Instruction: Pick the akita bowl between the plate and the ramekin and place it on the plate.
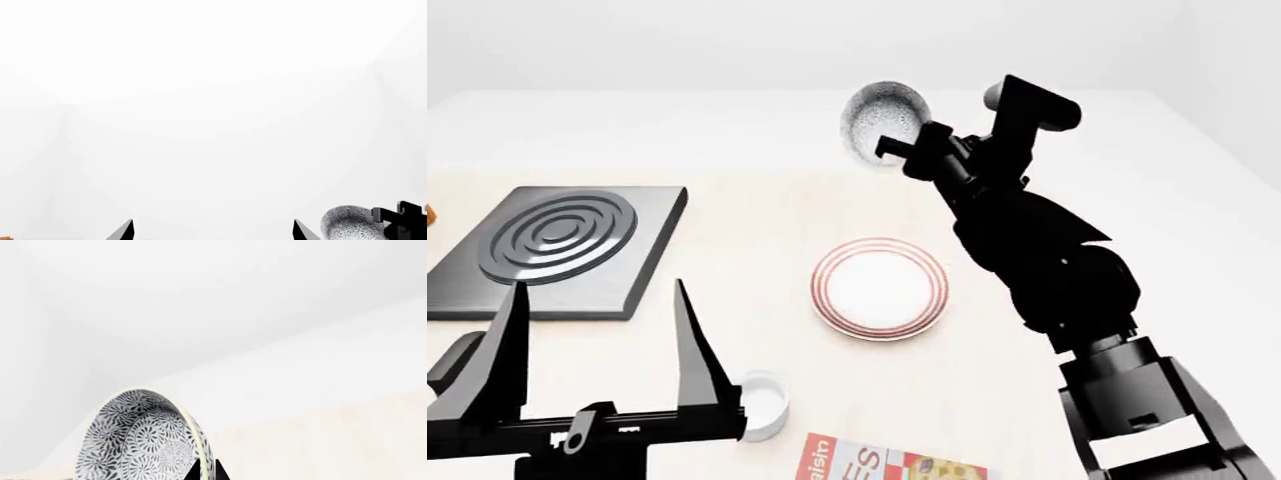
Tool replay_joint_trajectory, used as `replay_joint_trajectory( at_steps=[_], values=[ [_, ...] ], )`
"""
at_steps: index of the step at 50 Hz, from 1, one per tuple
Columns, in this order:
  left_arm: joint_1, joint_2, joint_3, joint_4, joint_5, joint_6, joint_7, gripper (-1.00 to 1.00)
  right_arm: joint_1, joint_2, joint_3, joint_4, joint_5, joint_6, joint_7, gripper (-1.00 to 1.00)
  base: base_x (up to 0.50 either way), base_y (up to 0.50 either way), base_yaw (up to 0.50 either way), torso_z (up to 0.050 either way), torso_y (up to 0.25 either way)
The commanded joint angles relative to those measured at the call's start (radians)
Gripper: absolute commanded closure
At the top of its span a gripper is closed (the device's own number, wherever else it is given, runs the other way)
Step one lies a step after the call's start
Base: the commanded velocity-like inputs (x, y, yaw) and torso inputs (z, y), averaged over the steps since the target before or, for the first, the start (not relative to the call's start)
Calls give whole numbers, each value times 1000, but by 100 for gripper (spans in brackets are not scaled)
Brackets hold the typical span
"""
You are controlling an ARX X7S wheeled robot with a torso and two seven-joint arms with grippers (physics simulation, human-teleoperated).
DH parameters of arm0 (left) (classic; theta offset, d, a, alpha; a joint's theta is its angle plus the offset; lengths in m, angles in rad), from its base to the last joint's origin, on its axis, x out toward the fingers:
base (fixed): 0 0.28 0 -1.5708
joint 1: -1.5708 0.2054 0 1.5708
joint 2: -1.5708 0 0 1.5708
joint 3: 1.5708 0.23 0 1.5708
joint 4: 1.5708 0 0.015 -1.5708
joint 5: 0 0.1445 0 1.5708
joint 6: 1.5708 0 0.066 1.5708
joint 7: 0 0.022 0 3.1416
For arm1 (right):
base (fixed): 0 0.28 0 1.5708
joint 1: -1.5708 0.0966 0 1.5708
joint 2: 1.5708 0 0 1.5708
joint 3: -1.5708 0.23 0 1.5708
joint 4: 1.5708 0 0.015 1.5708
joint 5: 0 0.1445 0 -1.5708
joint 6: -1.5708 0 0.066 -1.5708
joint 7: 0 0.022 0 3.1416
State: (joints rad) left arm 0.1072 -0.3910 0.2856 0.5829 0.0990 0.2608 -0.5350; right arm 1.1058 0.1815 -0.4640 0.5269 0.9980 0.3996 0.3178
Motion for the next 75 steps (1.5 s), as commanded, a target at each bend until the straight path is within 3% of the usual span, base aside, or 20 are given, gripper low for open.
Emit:
replay_joint_trajectory(
  at_steps=[1,10,30,53,75],
  values=[
    [1,19,-27,2,2,4,28,-100,34,-38,49,66,-3,21,-34,100,0,0,0,0,0],
    [-3,17,-27,2,0,-2,25,-100,33,-35,51,91,-7,9,-26,100,0,0,0,0,0],
    [-5,14,-26,7,6,-14,17,-100,-123,34,18,-194,56,113,66,100,0,0,0,0,1],
    [-6,9,-21,7,7,-17,11,-100,-93,10,5,-22,11,47,-5,100,0,0,0,0,0],
    [-9,3,-19,3,4,-16,5,-100,-164,48,-31,-122,22,90,13,100,0,0,0,0,0]
  ],
)
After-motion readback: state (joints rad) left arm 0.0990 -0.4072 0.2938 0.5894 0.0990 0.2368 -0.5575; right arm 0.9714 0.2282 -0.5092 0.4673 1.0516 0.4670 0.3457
